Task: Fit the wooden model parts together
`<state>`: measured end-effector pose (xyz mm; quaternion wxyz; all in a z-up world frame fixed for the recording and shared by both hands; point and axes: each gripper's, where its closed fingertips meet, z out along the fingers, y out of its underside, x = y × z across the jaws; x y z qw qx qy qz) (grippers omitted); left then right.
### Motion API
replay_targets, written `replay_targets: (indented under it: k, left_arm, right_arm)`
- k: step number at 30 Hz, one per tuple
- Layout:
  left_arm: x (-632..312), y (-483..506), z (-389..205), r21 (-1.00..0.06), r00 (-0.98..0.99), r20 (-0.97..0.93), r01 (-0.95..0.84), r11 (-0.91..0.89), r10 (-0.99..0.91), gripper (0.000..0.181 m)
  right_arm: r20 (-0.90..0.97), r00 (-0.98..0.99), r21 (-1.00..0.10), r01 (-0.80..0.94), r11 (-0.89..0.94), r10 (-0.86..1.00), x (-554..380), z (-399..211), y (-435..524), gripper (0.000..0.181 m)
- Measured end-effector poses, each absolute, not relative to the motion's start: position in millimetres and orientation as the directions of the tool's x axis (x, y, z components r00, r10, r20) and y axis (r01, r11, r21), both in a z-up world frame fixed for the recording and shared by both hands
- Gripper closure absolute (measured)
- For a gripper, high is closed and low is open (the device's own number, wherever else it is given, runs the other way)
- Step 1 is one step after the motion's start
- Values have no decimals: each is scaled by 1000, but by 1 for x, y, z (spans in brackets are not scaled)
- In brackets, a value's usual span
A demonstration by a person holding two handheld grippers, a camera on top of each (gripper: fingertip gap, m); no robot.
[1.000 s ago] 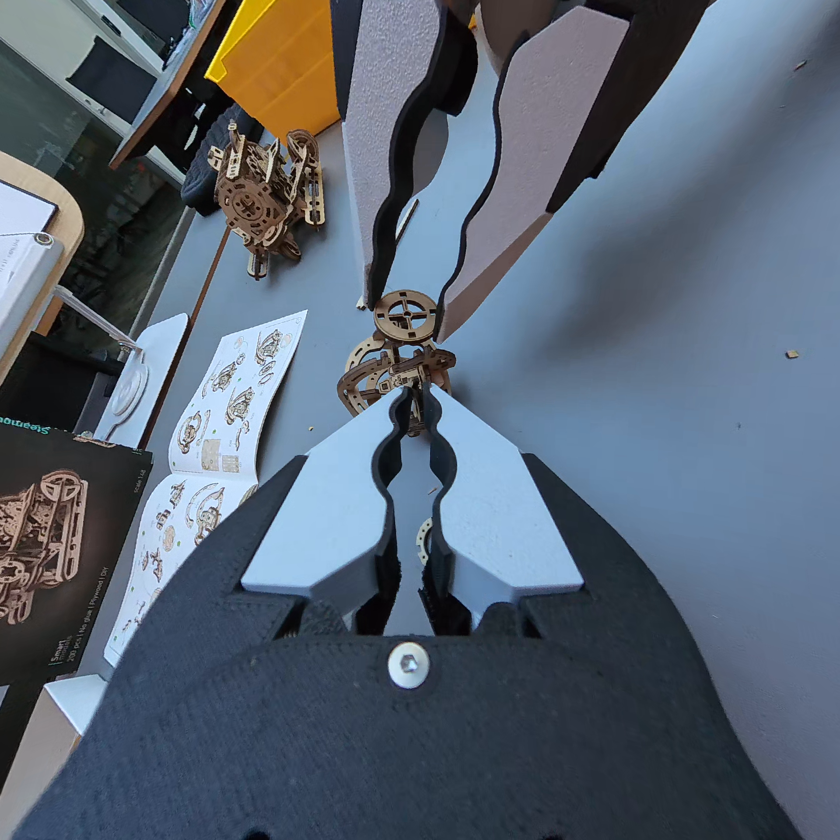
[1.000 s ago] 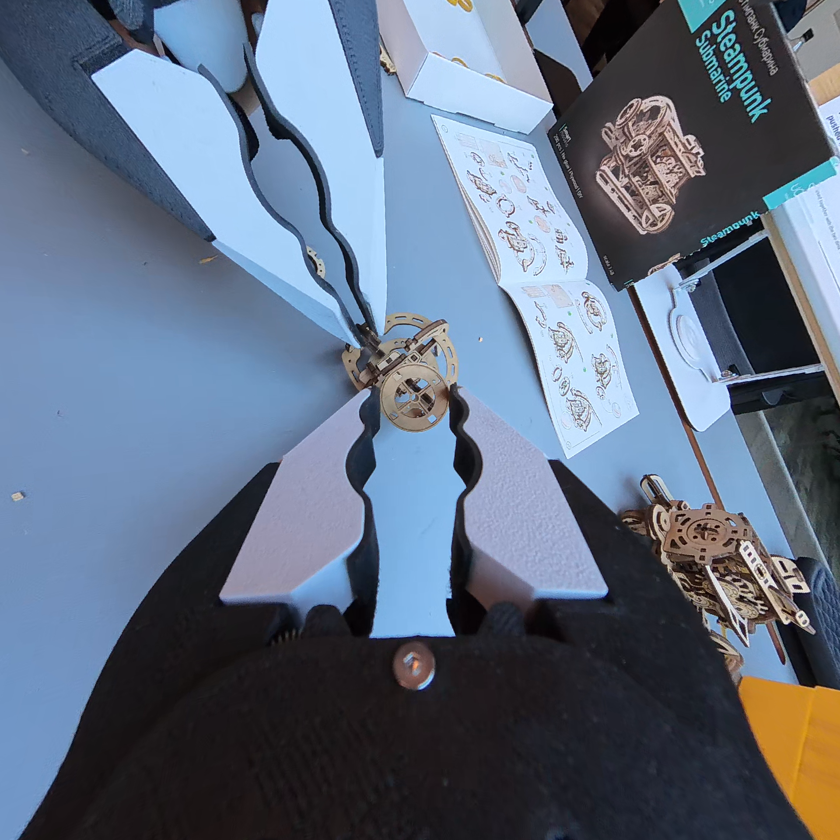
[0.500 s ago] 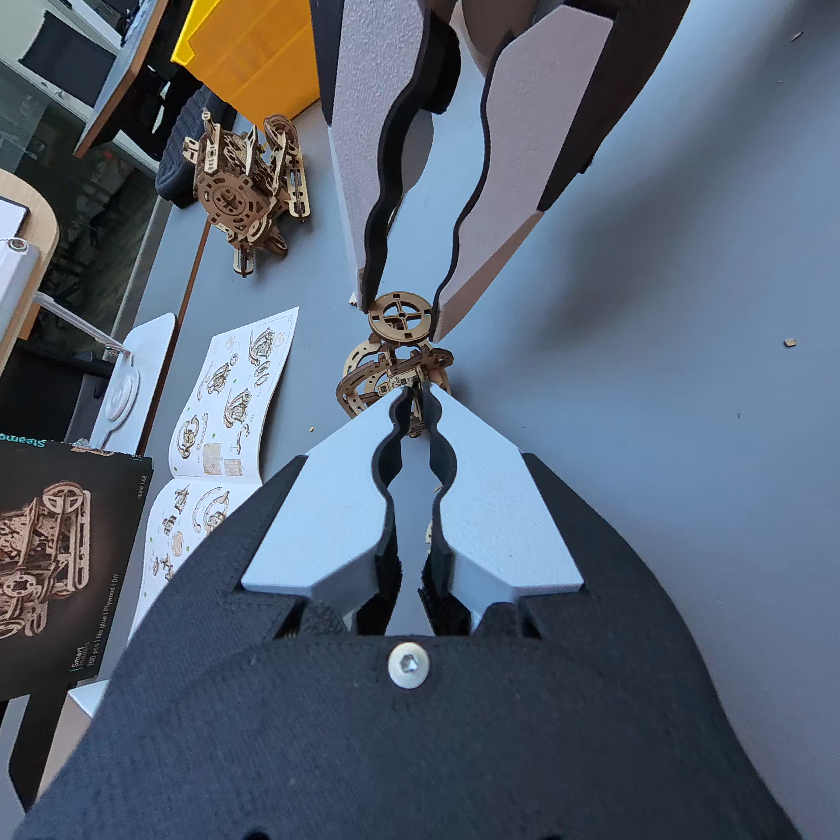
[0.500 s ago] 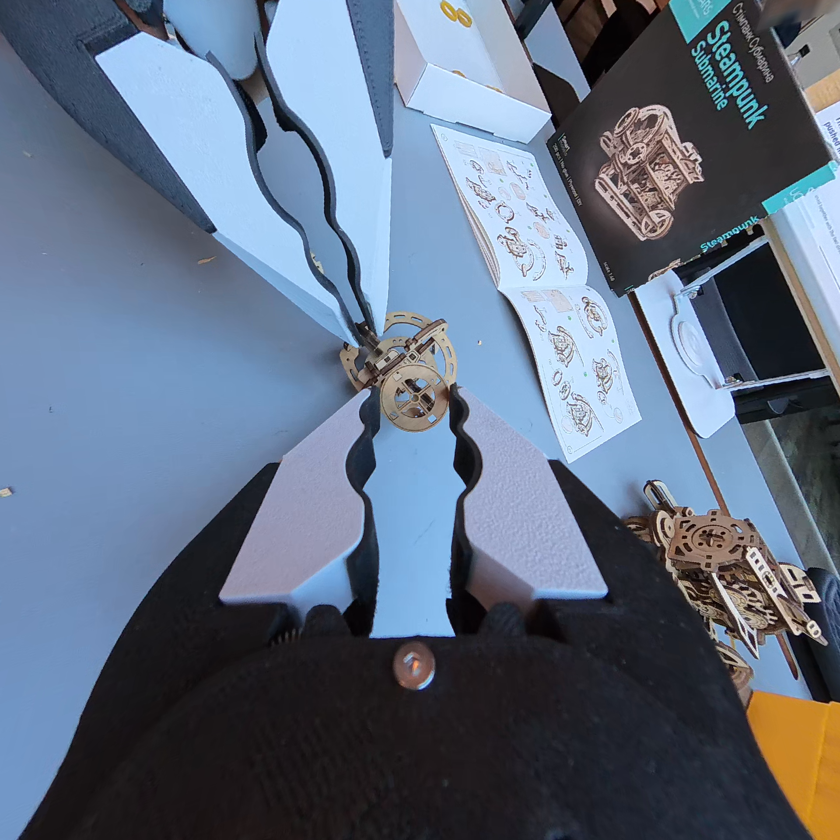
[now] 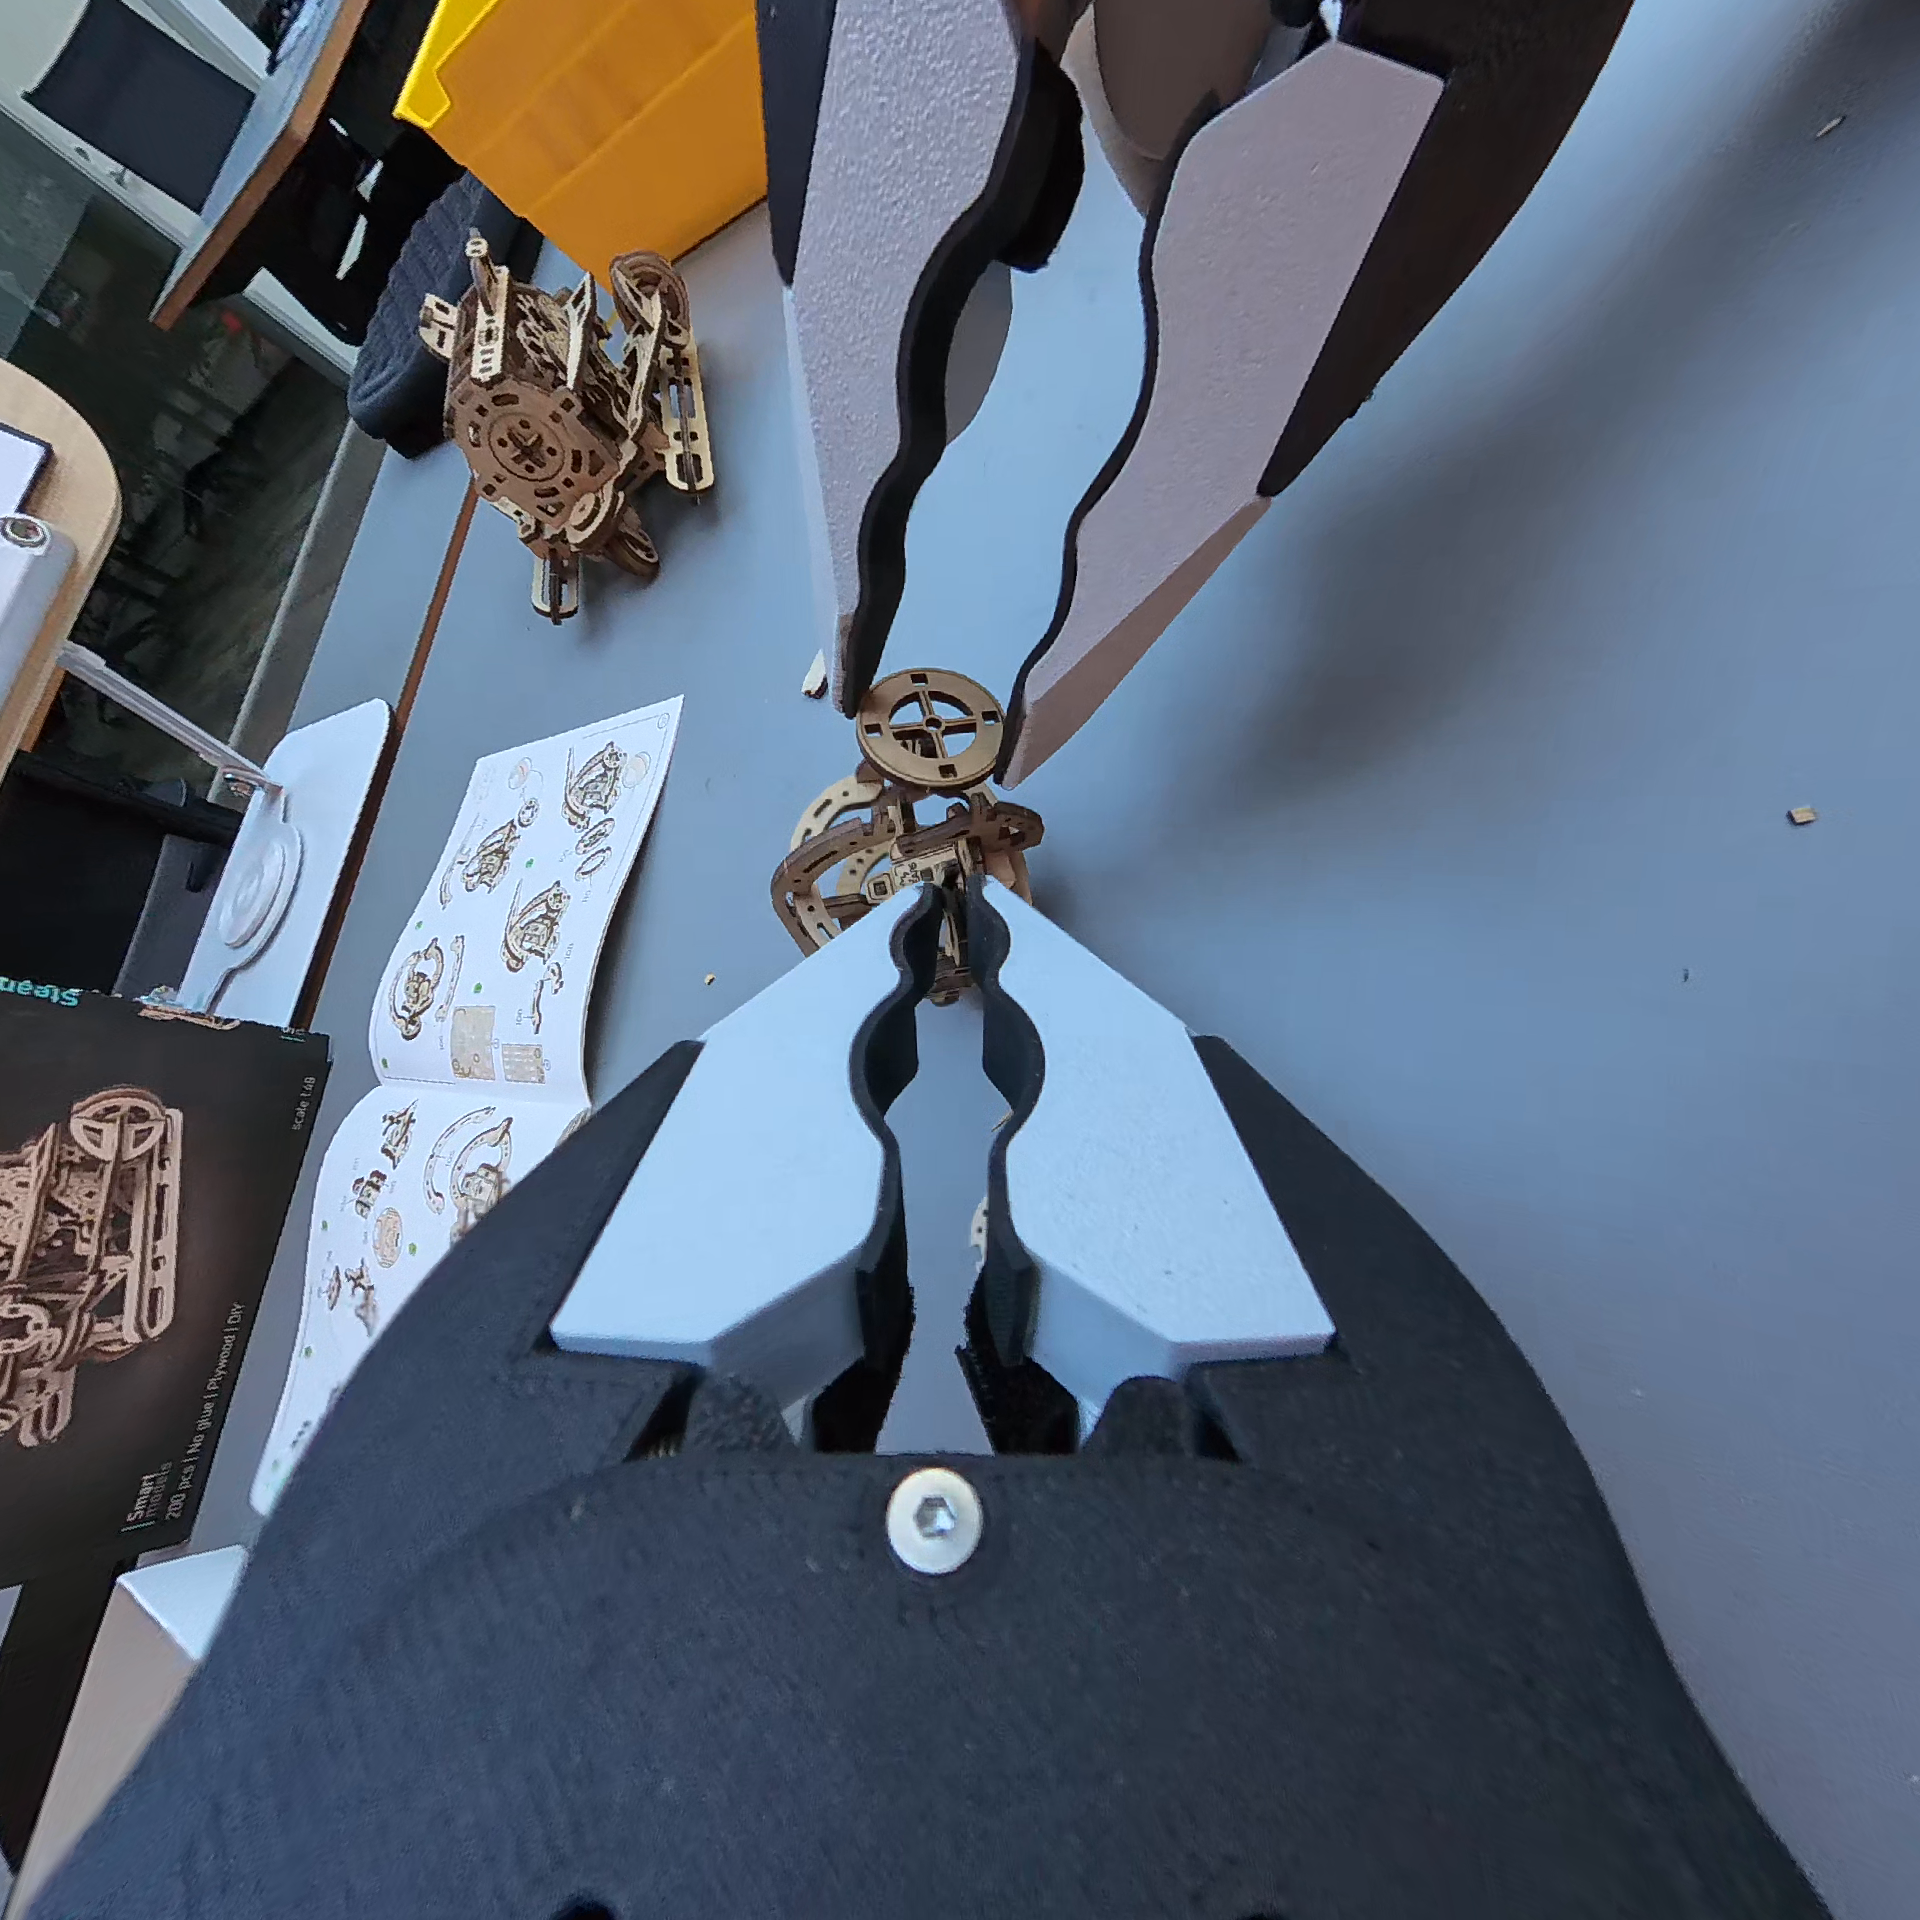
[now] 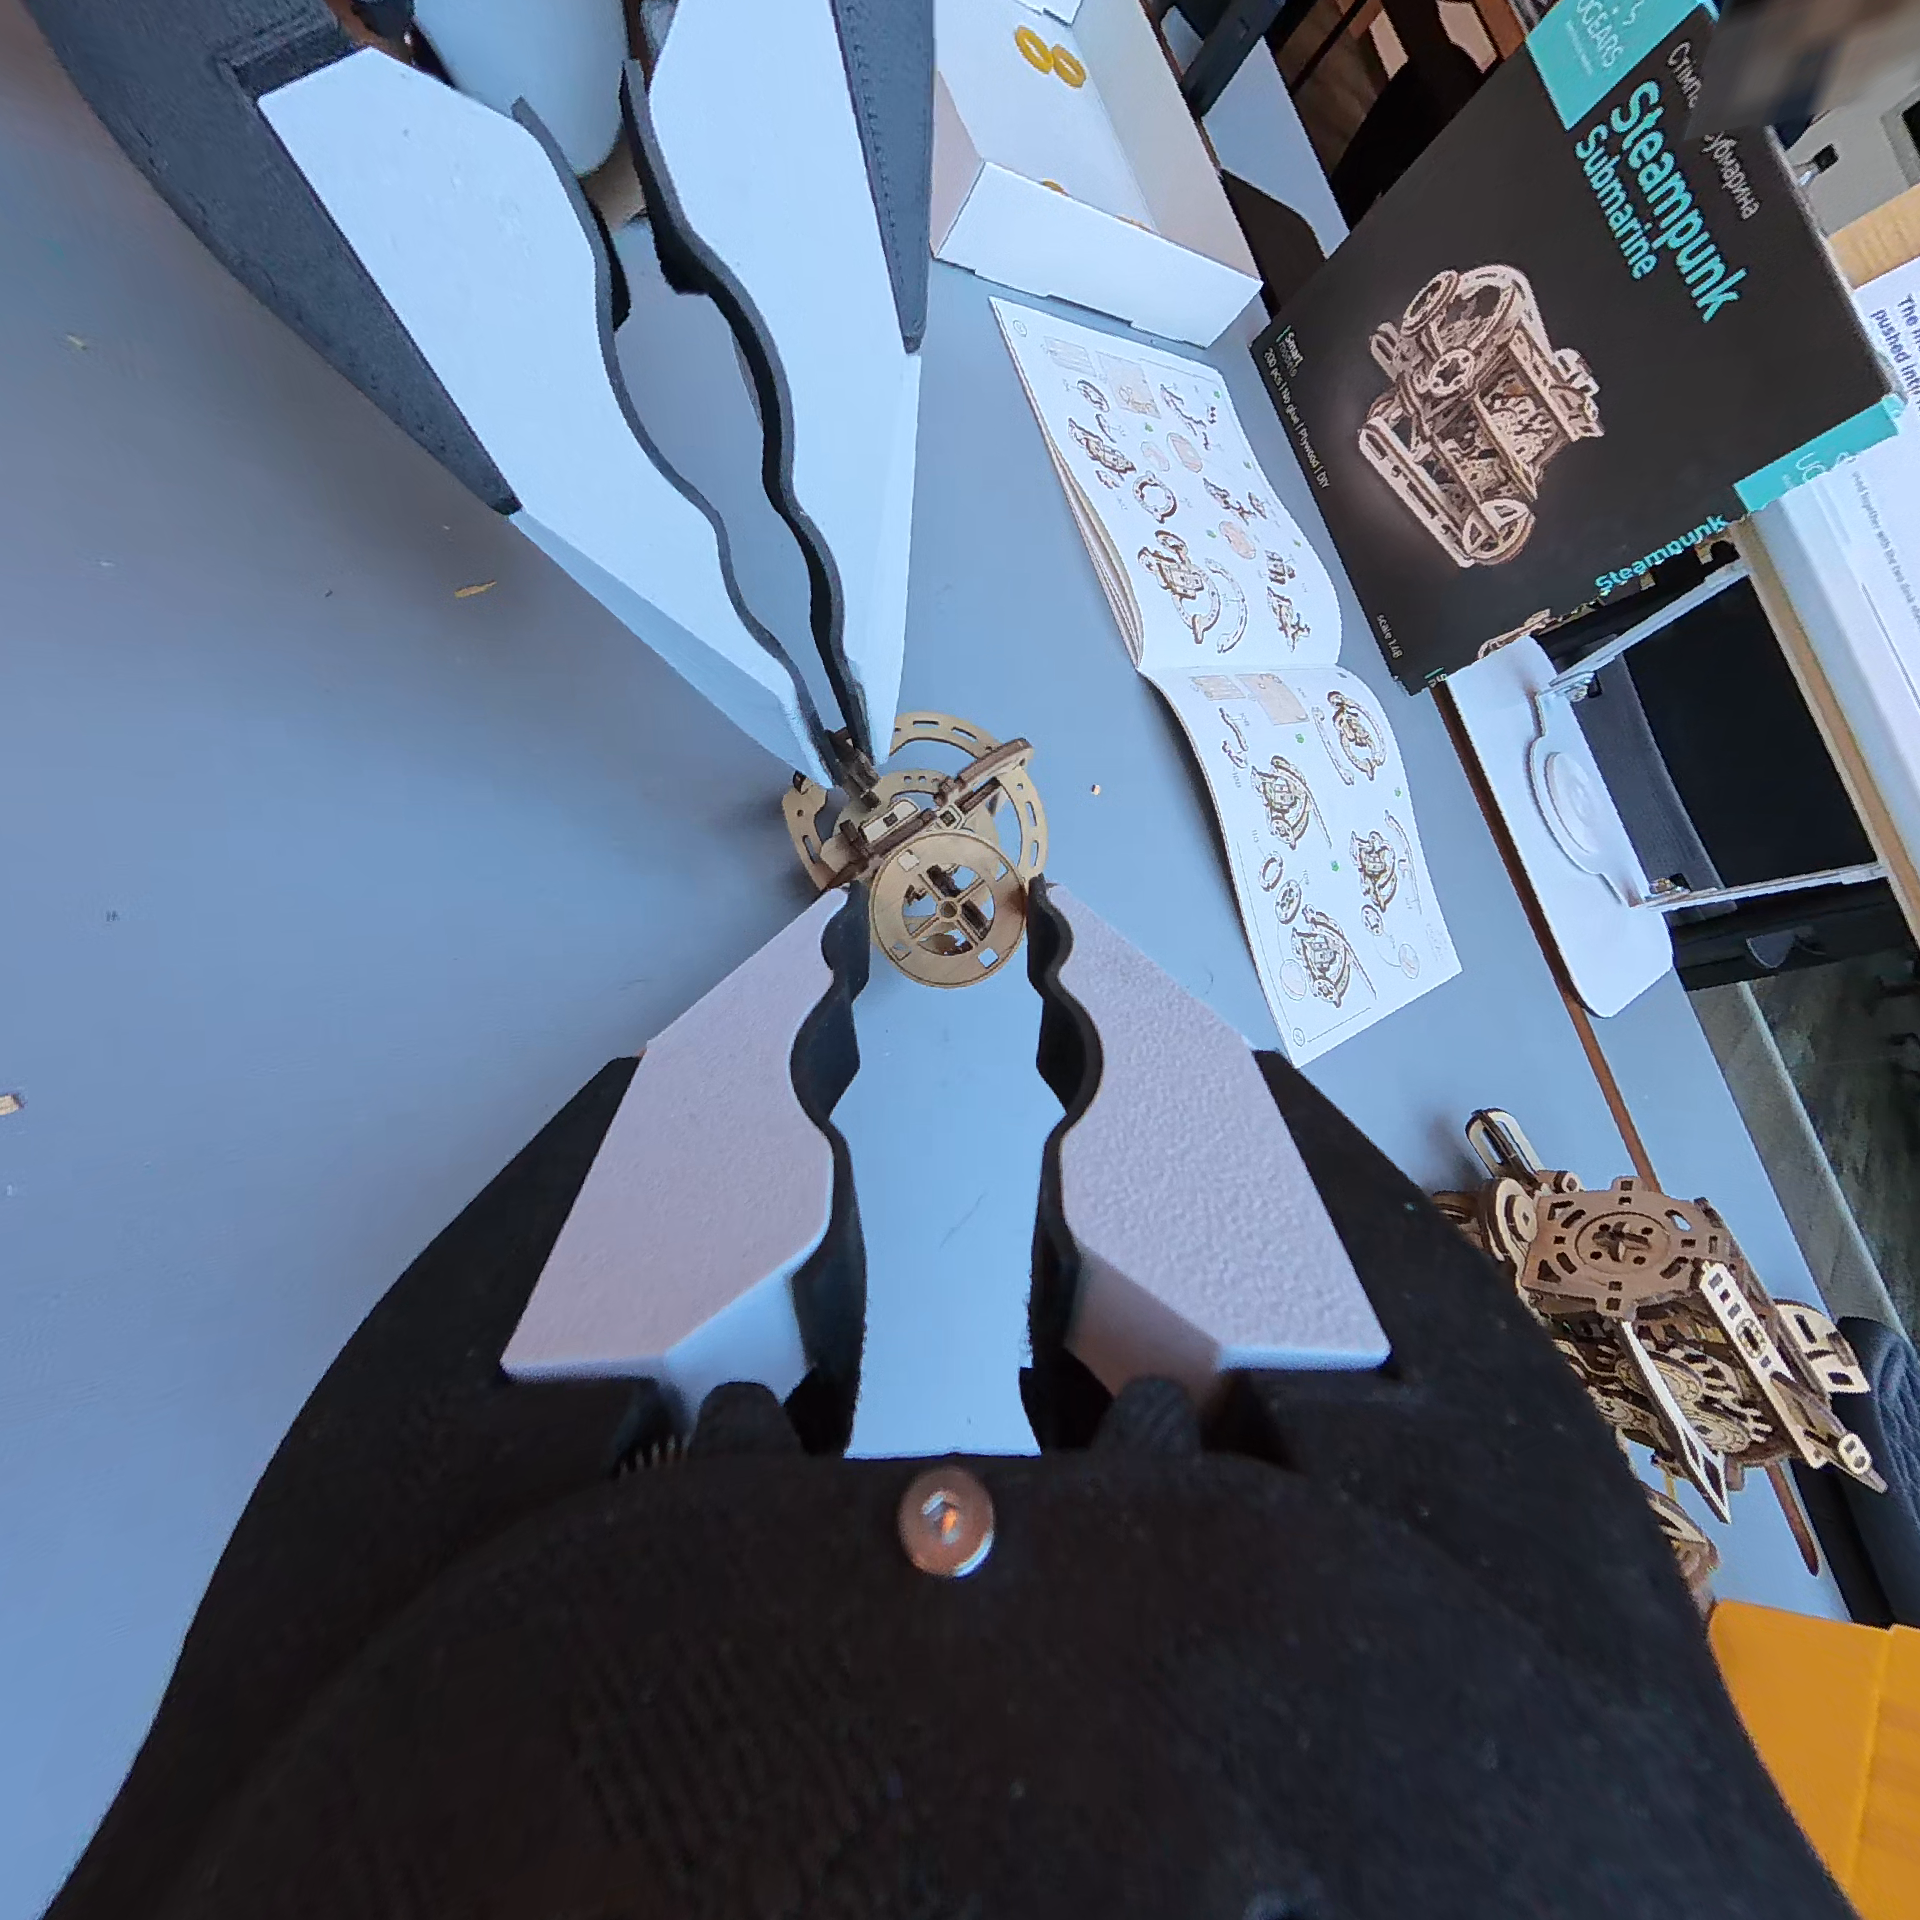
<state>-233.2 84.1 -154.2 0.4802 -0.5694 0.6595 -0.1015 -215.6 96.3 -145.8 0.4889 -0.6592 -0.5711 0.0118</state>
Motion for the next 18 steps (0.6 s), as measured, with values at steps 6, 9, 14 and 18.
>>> replay_targets:
  k: [6, 9, 14, 18]
  left_arm:
    - [-238, 81, -154, -730, 155, -483, -615, 299, -862, 177]
    - [-240, 80, -156, -737, 158, -469, -612, 287, -869, 178]
    - [-236, 81, -161, -729, 157, -479, -619, 292, -864, 176]
    - [-237, 79, -163, -753, 178, -453, -601, 268, -873, 172]
  right_arm:
    - [533, 356, -673, 729, 130, 768, -216, -142, 96, 153]
    - [523, 357, -681, 721, 127, 774, -217, -141, 95, 153]
    - [529, 354, -671, 731, 125, 771, -218, -141, 95, 153]
    - [525, 358, -672, 731, 117, 772, -216, -143, 96, 153]
